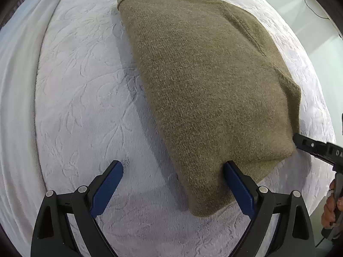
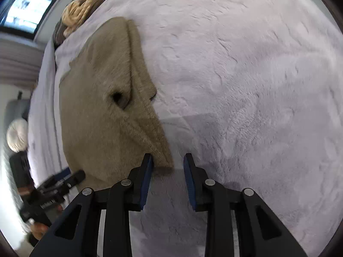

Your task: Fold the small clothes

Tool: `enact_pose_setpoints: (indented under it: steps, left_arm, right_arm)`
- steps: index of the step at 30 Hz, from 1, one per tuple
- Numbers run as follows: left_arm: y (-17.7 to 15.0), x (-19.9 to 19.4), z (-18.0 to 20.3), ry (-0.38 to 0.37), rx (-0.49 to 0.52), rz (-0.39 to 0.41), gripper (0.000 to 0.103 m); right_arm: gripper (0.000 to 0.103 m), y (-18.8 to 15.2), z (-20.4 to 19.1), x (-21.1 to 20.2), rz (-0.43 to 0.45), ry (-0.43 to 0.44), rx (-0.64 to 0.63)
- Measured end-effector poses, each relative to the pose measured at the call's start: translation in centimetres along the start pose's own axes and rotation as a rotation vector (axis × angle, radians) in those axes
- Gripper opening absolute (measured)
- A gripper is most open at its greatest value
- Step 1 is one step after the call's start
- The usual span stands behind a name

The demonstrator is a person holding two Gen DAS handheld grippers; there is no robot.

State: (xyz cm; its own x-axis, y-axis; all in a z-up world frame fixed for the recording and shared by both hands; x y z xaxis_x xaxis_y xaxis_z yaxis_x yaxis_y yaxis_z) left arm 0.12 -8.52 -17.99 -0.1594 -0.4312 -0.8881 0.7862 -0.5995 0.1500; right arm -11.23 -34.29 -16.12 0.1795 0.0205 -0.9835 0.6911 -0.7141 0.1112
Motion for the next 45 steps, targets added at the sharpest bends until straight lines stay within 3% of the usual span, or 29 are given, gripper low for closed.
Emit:
enact_pose_setpoints:
  steps: [4, 8, 12, 18, 33, 35, 37, 39, 45]
  left_arm:
    - [0.4, -0.3, 0.0, 0.006, -0.015, 0.001, 0.096]
    - [0.6, -0.8, -0.1, 0.023, -0.022, 0.001, 0.096]
    - [0.4, -1.1, -0.3, 0.026, -0.044, 0.002, 0.096]
    - [-0.1, -1.5, 0.0, 0.040, -0.039, 0.006, 0.096]
    - [-0.4, -1.5, 1.1, 0.072, -0.043, 0.003, 0.096]
    - [-0.3, -1.7, 1.2, 0.077, -0.046, 0.017, 0.096]
    - [-0.1, -2.1, 1.2, 0.074, -0.052, 0.034, 0.096]
    - [0.3, -2.9, 1.1, 0.072, -0.068, 0.061, 0.103]
    - [2.2, -5.1, 0.5, 0.057, -0.103, 0.128, 0.103]
  right_arm:
    - [0.035, 0.2, -0.5, -1.0, 0.023, -0.048, -0.044]
    - [0.035, 0.7, -0.3, -2.6, 0.058, -0.020, -0.020]
    - [0.051, 1.3, -0.6, -3.4, 0.076, 0.007, -0.007]
    - [0.059, 1.9, -1.6, -3.5, 0.082, 0.015, -0.021]
    - [0.066, 2.2, -2.1, -3.0, 0.064, 0.030, -0.016]
    - [0.066, 2.3, -2.1, -3.0, 0.063, 0.032, -0.015]
    - [0.073, 2.4, -2.0, -3.0, 0.063, 0.035, -0.016]
    - [0.078, 2.6, -2.0, -3.2, 0.068, 0.037, -0.018]
    - [0.078, 4.0, -2.0, -3.3, 0.076, 0.064, -0.015]
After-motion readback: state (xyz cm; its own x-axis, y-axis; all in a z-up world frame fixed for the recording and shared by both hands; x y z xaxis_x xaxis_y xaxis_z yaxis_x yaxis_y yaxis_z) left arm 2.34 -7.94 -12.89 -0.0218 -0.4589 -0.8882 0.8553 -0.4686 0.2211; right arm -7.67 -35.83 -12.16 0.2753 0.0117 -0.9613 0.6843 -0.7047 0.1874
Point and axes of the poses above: each gripper's, at about its wrist camera, not at the fingertips, and x roughly the way its jaws point, z to its right, y to its top, the point moved 7 cm from there along x, roughly the way its jaws point, and after that the axes turned 14 degrees about -y, right-handed, at the moved point
